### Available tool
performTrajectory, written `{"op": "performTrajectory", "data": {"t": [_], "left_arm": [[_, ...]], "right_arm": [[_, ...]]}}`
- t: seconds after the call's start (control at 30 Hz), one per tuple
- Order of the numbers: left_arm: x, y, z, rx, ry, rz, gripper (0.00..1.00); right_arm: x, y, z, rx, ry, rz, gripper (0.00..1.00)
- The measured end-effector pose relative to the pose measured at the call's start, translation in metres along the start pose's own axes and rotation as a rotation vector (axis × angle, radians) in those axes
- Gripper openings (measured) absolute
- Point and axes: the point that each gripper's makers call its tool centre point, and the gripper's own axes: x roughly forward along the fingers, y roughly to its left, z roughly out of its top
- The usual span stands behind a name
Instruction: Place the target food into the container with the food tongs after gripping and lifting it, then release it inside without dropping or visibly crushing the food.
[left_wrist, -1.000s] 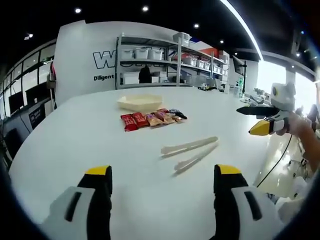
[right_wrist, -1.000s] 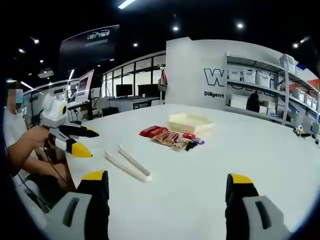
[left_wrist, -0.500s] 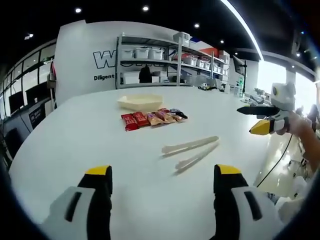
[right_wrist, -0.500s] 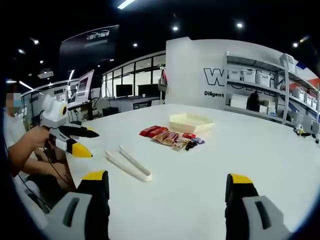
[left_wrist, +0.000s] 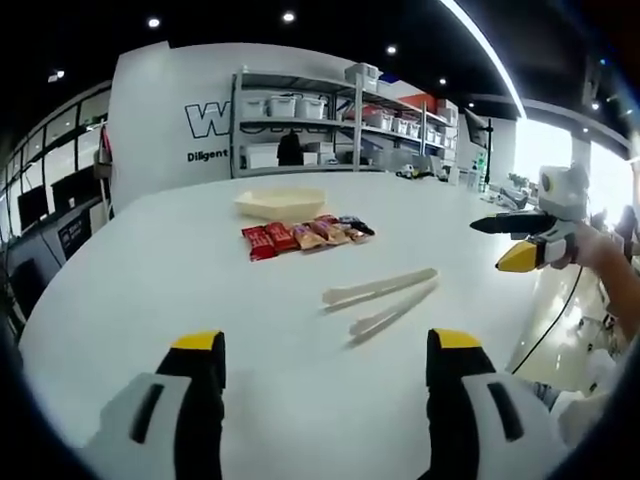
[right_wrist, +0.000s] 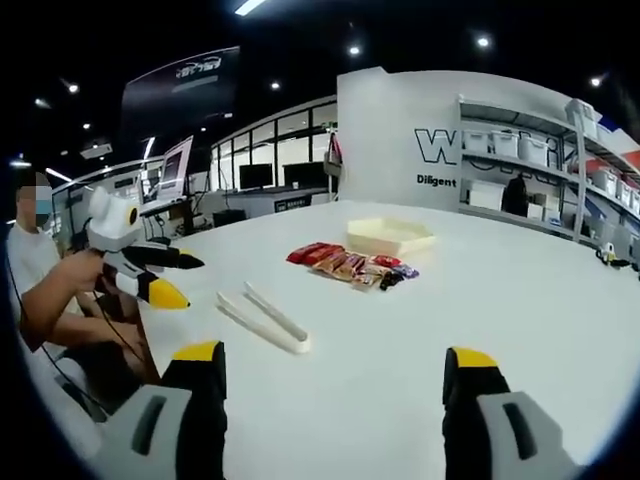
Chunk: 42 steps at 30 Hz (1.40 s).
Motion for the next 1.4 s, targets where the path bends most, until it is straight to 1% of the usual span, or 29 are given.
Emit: {"op": "performTrajectory", "data": {"t": [0.13, 0.2, 0.23, 0.3, 0.37, 0.5, 0.67, 0.8, 0.87, 0.9, 1.07, 1.13, 1.2, 1.3, 1.4], "left_arm": [[0.004, -0.001, -0.002, 0.013, 0.012, -0.003, 0.81], [0.006, -0.002, -0.002, 0.018, 0.014, -0.006, 0.81], [0.008, -0.002, -0.002, 0.023, 0.015, -0.006, 0.81], [0.010, -0.001, -0.002, 0.031, 0.024, -0.002, 0.80], [0.011, 0.003, 0.000, 0.052, 0.012, 0.010, 0.78], [0.015, 0.007, -0.003, 0.055, 0.032, 0.014, 0.78], [0.017, 0.007, -0.005, 0.057, 0.039, 0.008, 0.78], [0.019, 0.006, -0.007, 0.064, 0.048, 0.007, 0.77], [0.020, 0.006, -0.007, 0.064, 0.047, 0.006, 0.77], [0.020, 0.005, -0.007, 0.062, 0.046, 0.002, 0.77], [0.022, 0.003, -0.005, 0.080, 0.034, -0.018, 0.74], [0.024, -0.001, -0.004, 0.090, 0.026, -0.046, 0.71], [0.025, -0.004, -0.007, 0.093, 0.035, -0.068, 0.66], [0.027, -0.006, -0.008, 0.096, 0.036, -0.079, 0.64], [0.027, -0.009, -0.007, 0.107, 0.030, -0.095, 0.60]], "right_arm": [[0.004, 0.005, 0.002, -0.010, -0.001, 0.028, 0.86], [0.008, 0.009, 0.003, -0.013, -0.012, 0.055, 0.85], [0.012, 0.012, 0.002, 0.002, -0.014, 0.079, 0.84], [0.018, 0.016, 0.000, 0.006, -0.011, 0.108, 0.84], [0.023, 0.022, -0.001, -0.015, -0.003, 0.134, 0.83], [0.031, 0.031, -0.002, -0.049, 0.013, 0.171, 0.82], [0.040, 0.040, -0.001, -0.048, 0.014, 0.210, 0.79], [0.047, 0.043, -0.007, -0.044, 0.037, 0.238, 0.76], [0.048, 0.044, -0.010, -0.048, 0.048, 0.244, 0.72], [0.049, 0.045, -0.012, -0.056, 0.057, 0.248, 0.72], [0.049, 0.046, -0.013, -0.051, 0.058, 0.249, 0.72], [0.049, 0.046, -0.013, -0.049, 0.055, 0.247, 0.72], [0.049, 0.046, -0.012, -0.044, 0.052, 0.248, 0.72], [0.049, 0.043, -0.013, -0.049, 0.052, 0.237, 0.72], [0.048, 0.041, -0.013, -0.045, 0.053, 0.232, 0.72]]}}
